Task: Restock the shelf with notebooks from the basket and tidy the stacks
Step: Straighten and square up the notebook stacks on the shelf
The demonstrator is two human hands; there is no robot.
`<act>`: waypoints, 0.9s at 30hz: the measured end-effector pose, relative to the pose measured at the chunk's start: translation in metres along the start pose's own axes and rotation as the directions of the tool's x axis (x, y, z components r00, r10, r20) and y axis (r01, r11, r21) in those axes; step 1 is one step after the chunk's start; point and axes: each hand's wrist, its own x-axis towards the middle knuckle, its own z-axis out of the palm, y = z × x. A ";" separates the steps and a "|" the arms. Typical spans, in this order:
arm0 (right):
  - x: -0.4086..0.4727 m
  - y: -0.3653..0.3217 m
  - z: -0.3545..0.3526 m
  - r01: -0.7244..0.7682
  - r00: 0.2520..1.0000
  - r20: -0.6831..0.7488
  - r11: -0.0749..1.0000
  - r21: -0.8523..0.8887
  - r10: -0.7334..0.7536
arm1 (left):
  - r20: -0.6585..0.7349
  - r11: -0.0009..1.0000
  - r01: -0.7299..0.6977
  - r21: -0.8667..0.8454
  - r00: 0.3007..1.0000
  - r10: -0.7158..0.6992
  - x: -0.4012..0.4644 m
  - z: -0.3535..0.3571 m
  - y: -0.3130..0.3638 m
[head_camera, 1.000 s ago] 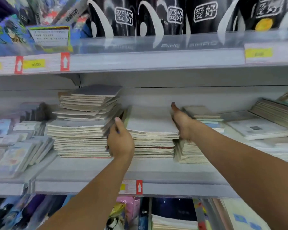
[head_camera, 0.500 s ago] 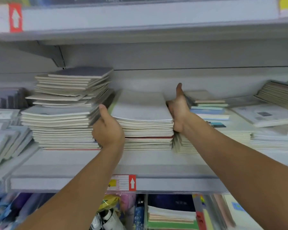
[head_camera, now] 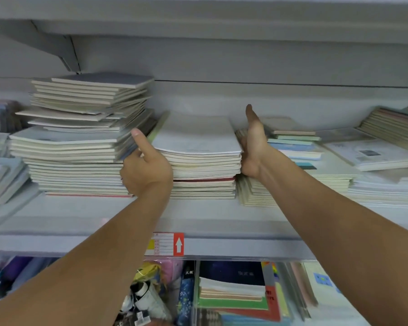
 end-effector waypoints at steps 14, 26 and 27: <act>-0.043 0.007 -0.006 0.016 0.980 0.184 0.891 -0.454 0.076 | 0.731 0.983 -0.186 -0.005 0.669 0.131 0.020 -0.053 -0.013; -0.046 0.035 -0.002 0.143 0.936 -0.037 0.474 -0.869 -0.351 | 0.566 0.929 -0.369 0.002 0.766 0.303 0.019 -0.049 -0.030; -0.046 0.037 -0.002 0.149 0.929 -0.041 0.473 -0.869 -0.368 | 0.558 0.927 -0.374 -0.003 0.769 0.312 0.020 -0.047 -0.032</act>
